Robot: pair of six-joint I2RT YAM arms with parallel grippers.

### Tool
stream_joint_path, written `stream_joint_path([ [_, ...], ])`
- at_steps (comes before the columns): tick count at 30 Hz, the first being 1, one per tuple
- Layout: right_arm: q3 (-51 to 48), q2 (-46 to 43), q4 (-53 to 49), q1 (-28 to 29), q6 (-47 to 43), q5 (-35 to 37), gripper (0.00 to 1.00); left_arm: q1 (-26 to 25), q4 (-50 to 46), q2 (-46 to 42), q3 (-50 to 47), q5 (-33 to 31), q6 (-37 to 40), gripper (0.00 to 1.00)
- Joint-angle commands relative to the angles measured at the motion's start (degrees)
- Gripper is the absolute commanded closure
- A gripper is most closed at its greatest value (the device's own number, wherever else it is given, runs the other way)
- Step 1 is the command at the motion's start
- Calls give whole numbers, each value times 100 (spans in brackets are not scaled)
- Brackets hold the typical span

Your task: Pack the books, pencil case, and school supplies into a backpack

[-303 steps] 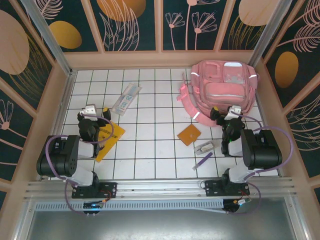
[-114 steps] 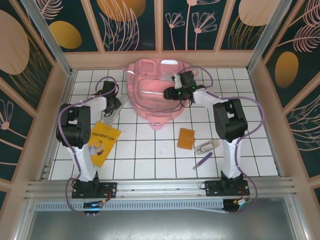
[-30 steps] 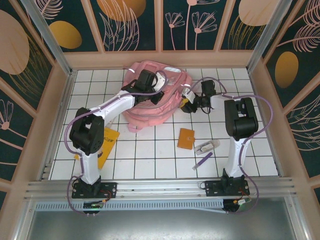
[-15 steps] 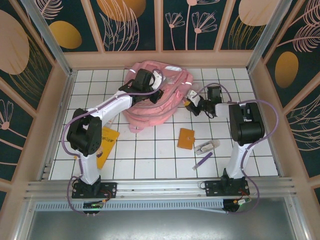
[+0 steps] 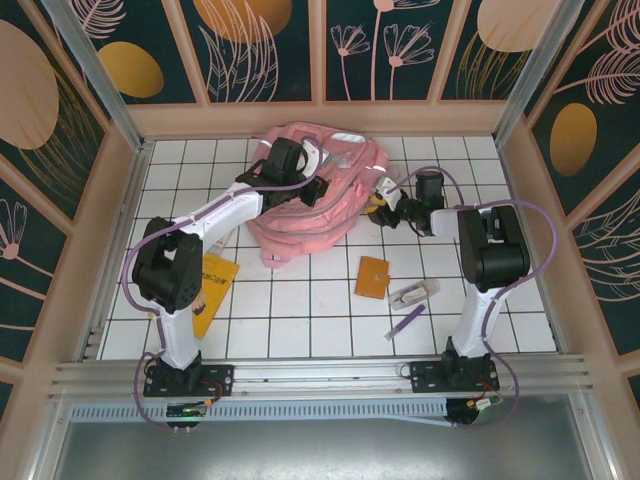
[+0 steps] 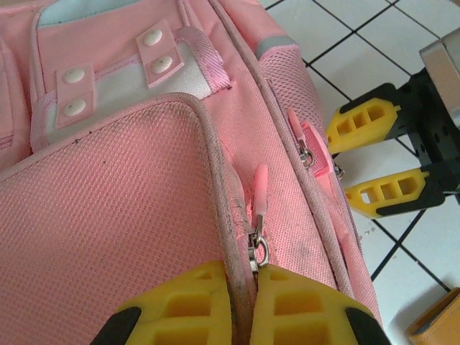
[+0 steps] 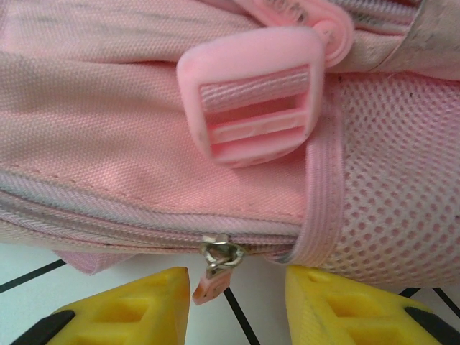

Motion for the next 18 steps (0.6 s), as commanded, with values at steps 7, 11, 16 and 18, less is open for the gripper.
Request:
stream_joint_path([
  [7,-388,-129,1057,66,451,369,93,-1,908,-290,81,334,-490,100],
  [11,-582,-330,1109,70,246,130,100,-1,951,-271,36,239,-639,100],
  [16,-388,-623,-333,144,-794,-358,100,1,972,-118,121,-79,-913,100],
  [18,-195,-703,-1096,266,-1277,-265,100,-1,1025,-24,171,-198,-1040,100],
])
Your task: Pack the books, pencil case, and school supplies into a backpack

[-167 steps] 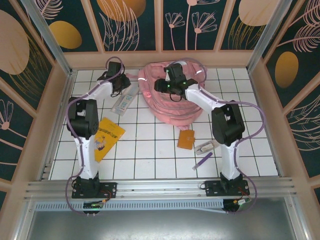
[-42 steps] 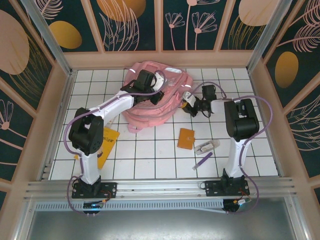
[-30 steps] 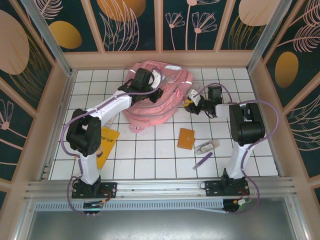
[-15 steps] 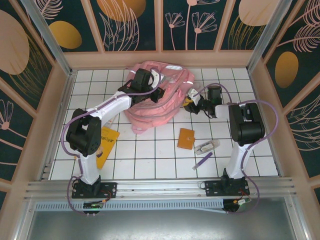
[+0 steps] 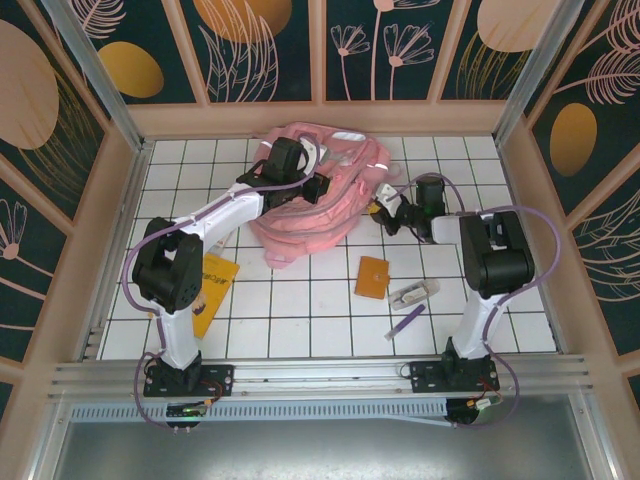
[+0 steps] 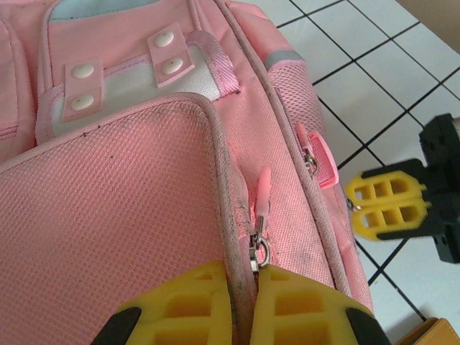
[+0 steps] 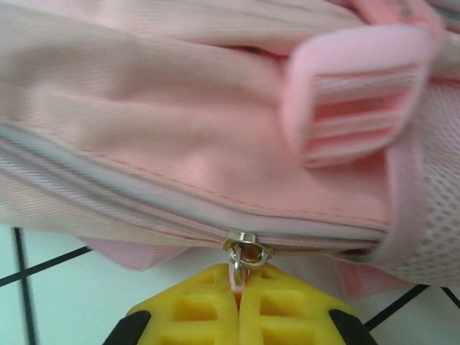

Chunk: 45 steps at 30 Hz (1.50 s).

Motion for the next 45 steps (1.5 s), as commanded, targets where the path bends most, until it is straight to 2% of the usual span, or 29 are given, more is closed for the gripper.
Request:
stream_joint_path([
  [1,356,-292,-1460,252,-1034,-248,100,2,836,18,225,-172,-443,100],
  [5,751,-332,-2823,611,-1585,-41,100,-3,1038,174,282,-343,-790,100],
  [9,574,-623,-2984,961,-1474,145,100,-31,1163,278,366,-443,-991,100],
  [15,346,-1003,-2470,1699,-775,-244,100,-197,1198,530,511,-409,-1146,100],
  [18,284,-1032,-2025,2135,-236,-211,100,-263,1285,635,492,-357,-1356,100],
  [23,-88,-1018,-1242,2477,415,-276,93,-306,1498,741,404,-257,-1671,100],
  [27,-393,-1179,-1307,2496,-51,-625,85,-304,1625,747,290,-153,-1737,100],
  [29,-455,-1321,-1652,2487,-543,-623,78,-299,1595,697,231,-154,-1651,100],
  [33,-427,-1563,-2374,2225,-1178,-379,73,-298,1526,599,96,-36,-1354,100],
  [37,-330,-1738,-3036,1990,-1795,384,71,-298,1384,528,-1,2,-1162,100],
  [45,-627,-2207,-2562,1350,-2010,796,67,-299,1159,575,184,384,-861,100],
])
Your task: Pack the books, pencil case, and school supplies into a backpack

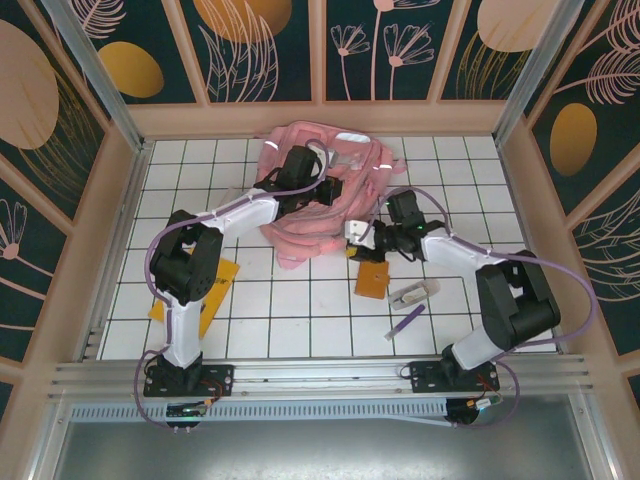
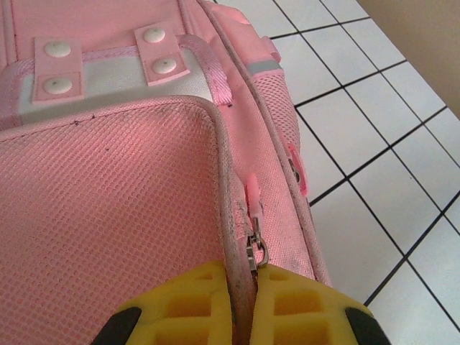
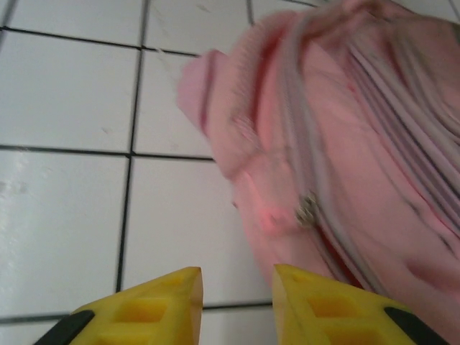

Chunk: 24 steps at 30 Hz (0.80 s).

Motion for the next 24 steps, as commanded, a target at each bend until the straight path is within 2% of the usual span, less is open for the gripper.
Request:
stream_joint_path([
  [1,-227,-273,326,-123,-264,405,66,-23,272,-22,206,420,200,100],
  [8,-1124,-430,3091,-217,93,906,60,-25,254,219,353,828,295,100],
  [14,-758,136,2912,-131,-566,767,60,-25,176,293,408,984,214,100],
  [21,-422,799,2901,10,-1158,1191,60,-26,162,268,469,1111,197,100],
  [24,-368,926,3035,40,-1143,1183,61,-26,165,278,542,1211,150,100],
])
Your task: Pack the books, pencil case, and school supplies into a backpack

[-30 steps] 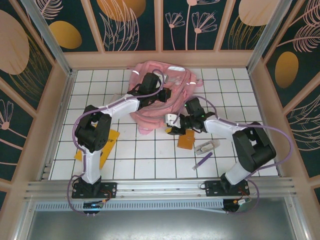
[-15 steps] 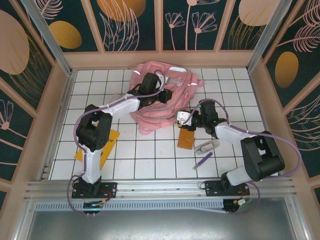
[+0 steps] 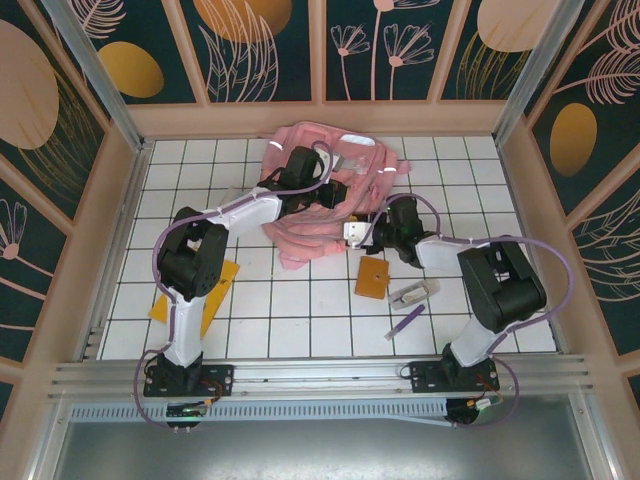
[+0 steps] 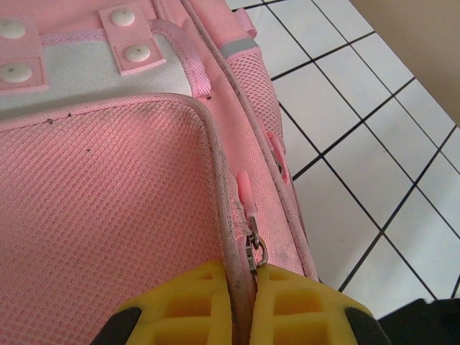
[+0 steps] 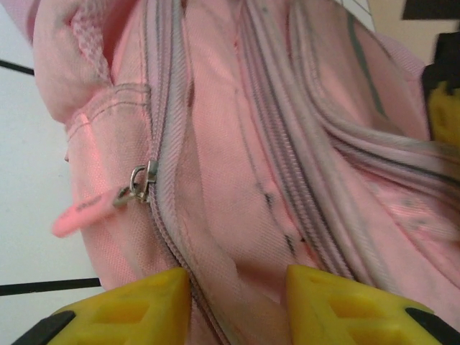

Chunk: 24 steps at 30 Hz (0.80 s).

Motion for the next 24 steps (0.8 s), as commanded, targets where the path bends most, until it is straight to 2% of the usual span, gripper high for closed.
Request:
stream_joint_path([
  [1,221,163,280,76,-230,151,63,-27,284,-2,347,594,-42,100],
  [2,246,187,297,99,-184,160,69,-27,313,4,375,643,-77,100],
  [4,256,153,372,115,-27,7,89,-1,374,-17,431,819,-131,100],
  [6,261,67,425,106,232,-238,100,96,394,-84,510,1145,-160,100],
  [8,295,-10,494,105,675,-576,100,258,382,-351,497,1186,-334,81],
  [11,328,-67,717,142,1445,-1089,100,440,98,-943,236,1155,-364,66],
  [15,315,9,1296,164,2368,-1377,100,473,-359,-1880,-738,1002,-595,61],
  [19,300,120,1813,183,3123,-1560,100,470,-201,-2921,-2291,632,-1573,58],
  [21,305,150,1940,198,3353,-1621,100,427,-357,-3172,-2693,346,-2081,57],
  [24,290,185,2150,234,3739,-1778,100,269,-658,-3082,-2861,267,-2689,57],
])
